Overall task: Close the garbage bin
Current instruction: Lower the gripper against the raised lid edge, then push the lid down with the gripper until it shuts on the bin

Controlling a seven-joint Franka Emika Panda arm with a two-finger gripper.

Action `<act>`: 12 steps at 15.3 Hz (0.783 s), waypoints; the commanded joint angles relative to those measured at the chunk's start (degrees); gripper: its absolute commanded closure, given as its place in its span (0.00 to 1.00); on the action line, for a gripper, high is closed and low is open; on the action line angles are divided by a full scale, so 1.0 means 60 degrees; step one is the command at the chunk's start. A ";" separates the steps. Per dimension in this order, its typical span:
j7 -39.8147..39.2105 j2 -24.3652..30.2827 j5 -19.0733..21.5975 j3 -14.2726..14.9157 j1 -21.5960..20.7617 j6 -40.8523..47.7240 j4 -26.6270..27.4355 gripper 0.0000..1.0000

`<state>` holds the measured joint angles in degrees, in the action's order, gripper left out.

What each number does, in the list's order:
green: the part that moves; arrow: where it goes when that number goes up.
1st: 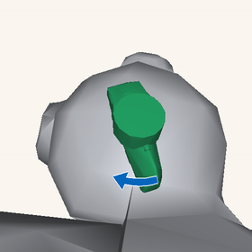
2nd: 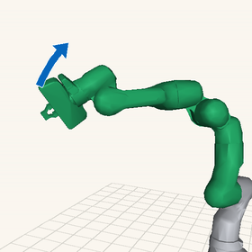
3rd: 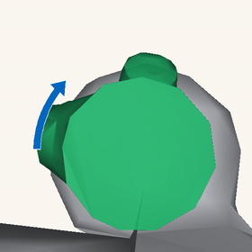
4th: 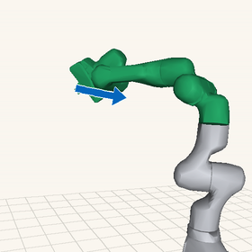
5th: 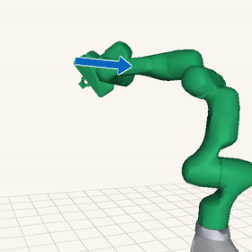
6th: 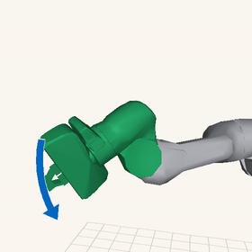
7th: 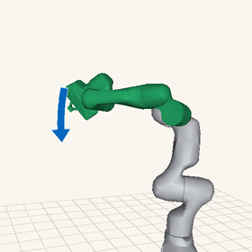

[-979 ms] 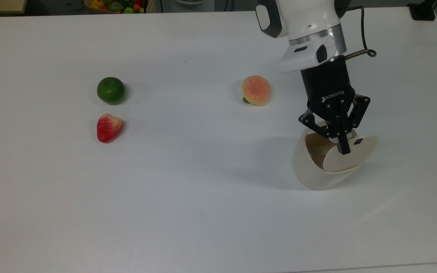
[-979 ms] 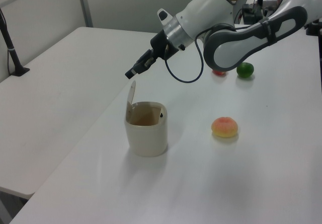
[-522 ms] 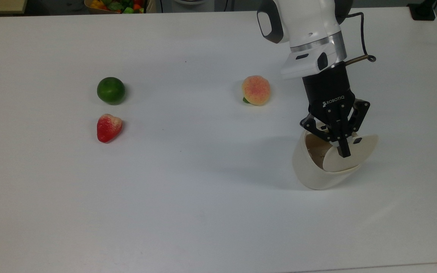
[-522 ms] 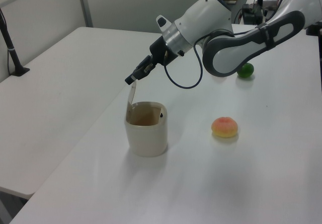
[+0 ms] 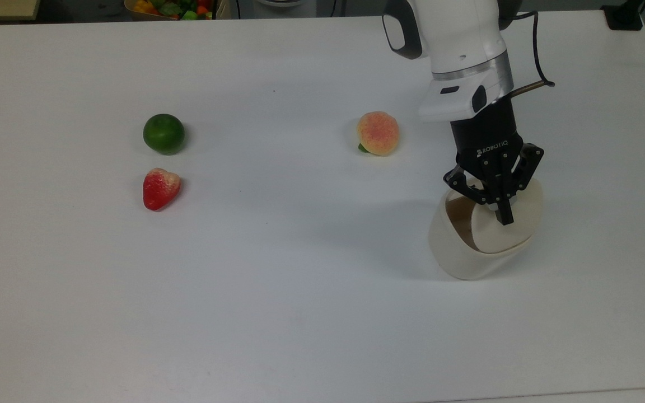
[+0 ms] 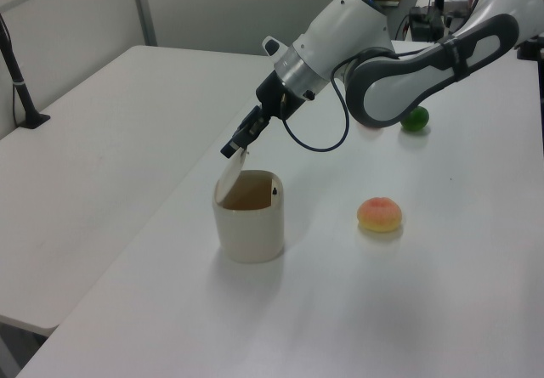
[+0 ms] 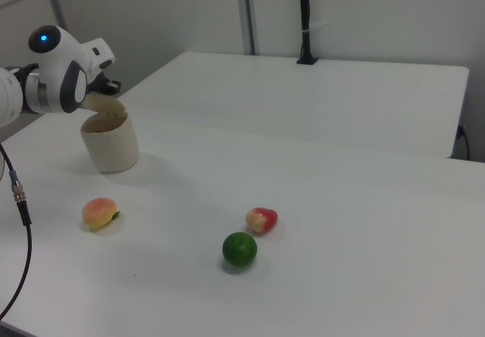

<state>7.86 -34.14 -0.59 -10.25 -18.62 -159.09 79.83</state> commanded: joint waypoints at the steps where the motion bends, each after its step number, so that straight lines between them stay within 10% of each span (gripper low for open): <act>1: 0.0169 0.0578 -0.0048 -0.0181 0.0144 0.0950 0.0640 1.00; 12: 0.0155 0.0709 -0.0048 -0.0488 0.0247 0.2680 0.0948 1.00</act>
<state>7.92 -33.15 -0.59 -11.07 -17.98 -147.80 82.57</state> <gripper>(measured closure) 0.991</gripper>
